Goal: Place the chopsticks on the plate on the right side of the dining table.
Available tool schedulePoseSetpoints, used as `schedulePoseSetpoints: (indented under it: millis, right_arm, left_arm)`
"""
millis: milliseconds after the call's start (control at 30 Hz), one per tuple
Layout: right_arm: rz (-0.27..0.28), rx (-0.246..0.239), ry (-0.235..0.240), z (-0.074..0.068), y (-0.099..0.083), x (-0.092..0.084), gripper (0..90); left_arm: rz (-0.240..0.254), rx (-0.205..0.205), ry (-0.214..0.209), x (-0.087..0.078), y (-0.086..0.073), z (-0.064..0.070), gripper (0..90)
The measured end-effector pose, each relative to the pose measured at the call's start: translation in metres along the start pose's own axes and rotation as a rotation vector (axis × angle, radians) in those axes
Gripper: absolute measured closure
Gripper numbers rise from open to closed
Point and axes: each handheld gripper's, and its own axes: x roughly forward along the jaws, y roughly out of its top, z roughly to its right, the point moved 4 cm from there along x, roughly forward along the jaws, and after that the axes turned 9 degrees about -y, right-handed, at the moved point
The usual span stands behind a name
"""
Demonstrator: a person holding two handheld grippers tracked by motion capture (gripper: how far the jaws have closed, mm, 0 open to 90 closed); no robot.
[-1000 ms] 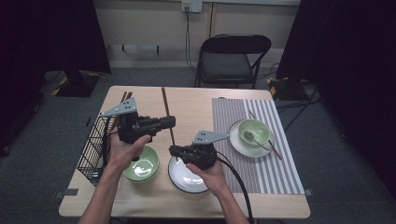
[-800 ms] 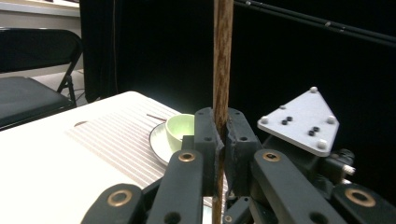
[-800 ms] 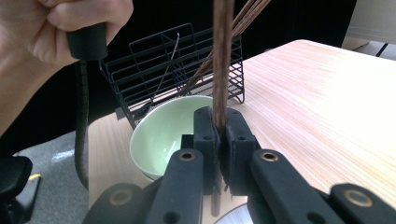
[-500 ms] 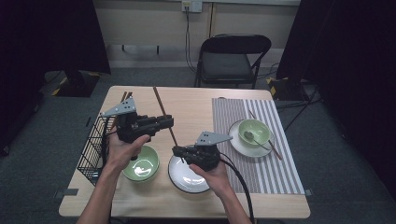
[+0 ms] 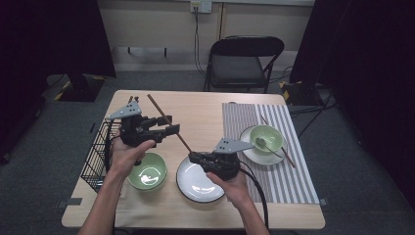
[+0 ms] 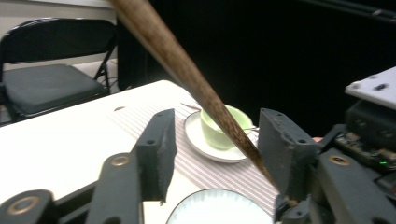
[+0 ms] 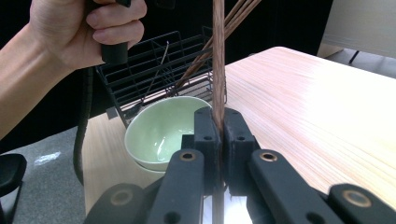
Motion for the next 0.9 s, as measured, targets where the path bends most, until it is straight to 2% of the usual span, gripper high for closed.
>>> schedulePoseSetpoints:
  millis: [367,400,433,567,733,900]
  right_arm:
    - [0.004,-0.004,-0.013,0.003,0.003,-0.012,86.0]
    - [0.011,-0.004,-0.016,0.003,0.003,-0.013,85.9]
    - [0.032,-0.001,-0.027,0.002,0.005,-0.016,86.0]
    - [0.050,0.003,-0.030,0.002,0.007,-0.018,86.1]
    - [0.040,0.003,-0.029,0.002,0.006,-0.018,86.3]
    - [0.028,0.003,-0.018,0.002,0.004,-0.018,86.3]
  left_arm:
    - [-0.009,0.011,0.034,0.002,-0.006,-0.004,37.5]
    - [-0.009,0.011,0.034,0.002,-0.006,-0.004,37.2]
    - [0.011,-0.006,0.032,0.000,-0.008,-0.005,37.2]
    - [-0.001,0.001,0.057,0.000,-0.012,-0.007,36.8]
    - [0.004,-0.040,0.034,-0.001,-0.016,-0.011,35.1]
    - [0.009,-0.049,0.035,-0.003,-0.015,-0.014,32.4]
